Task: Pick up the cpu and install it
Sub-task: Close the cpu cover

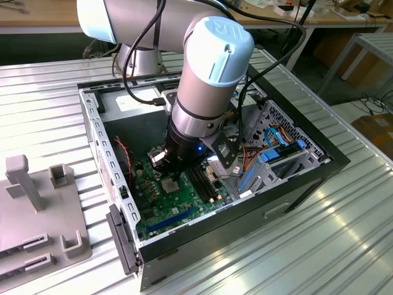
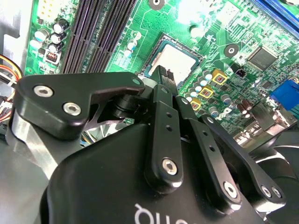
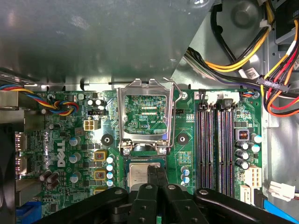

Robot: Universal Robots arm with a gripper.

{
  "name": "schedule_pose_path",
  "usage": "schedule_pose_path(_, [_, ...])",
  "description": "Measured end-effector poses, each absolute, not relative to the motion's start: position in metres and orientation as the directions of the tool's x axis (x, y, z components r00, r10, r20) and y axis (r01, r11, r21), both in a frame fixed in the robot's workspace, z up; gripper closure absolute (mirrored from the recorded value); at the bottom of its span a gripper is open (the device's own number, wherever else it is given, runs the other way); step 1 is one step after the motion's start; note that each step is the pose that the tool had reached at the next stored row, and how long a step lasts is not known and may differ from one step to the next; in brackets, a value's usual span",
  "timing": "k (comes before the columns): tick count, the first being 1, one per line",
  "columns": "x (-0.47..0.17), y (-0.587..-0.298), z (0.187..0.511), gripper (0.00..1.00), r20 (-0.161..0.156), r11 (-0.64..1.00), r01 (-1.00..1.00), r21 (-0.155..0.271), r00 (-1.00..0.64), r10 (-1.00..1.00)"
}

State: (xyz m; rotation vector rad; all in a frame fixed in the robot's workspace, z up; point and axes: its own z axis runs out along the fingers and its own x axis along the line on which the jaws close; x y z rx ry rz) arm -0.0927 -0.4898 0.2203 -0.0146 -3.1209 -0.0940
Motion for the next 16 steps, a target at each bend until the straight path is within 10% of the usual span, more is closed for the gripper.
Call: schedule_pose_path(16, [-0.083, -0.49, 0.22, 0.89, 0.021, 0.997, -0.039, 0.06, -0.999, -0.041])
